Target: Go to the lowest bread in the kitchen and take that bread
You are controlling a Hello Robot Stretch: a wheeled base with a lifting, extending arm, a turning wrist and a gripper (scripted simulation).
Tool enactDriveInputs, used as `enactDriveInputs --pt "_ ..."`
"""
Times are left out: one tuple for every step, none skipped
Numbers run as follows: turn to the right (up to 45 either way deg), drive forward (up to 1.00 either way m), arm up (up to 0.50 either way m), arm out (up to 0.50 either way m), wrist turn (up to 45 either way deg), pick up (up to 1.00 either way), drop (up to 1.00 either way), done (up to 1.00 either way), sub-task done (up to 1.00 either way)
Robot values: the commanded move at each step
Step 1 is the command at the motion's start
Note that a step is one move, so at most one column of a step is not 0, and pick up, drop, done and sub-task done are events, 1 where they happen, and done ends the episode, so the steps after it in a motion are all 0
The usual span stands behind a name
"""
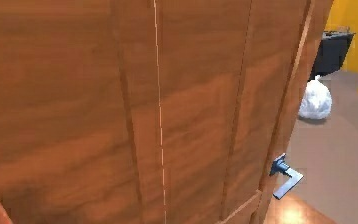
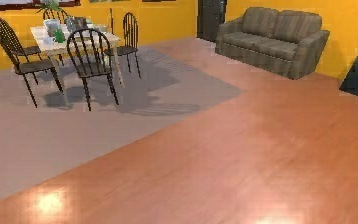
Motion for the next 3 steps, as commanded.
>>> enactDriveInputs --pt "45.0 0.00 0.00 0.00 0.0 0.00 0.00 0.00 0.00" --pt "45.0 0.00 0.00 0.00 0.0 0.00 0.00 0.00 0.00" --pt "18.0 0.00 0.00 0.00 0.0 0.00 0.00 0.00 0.00"
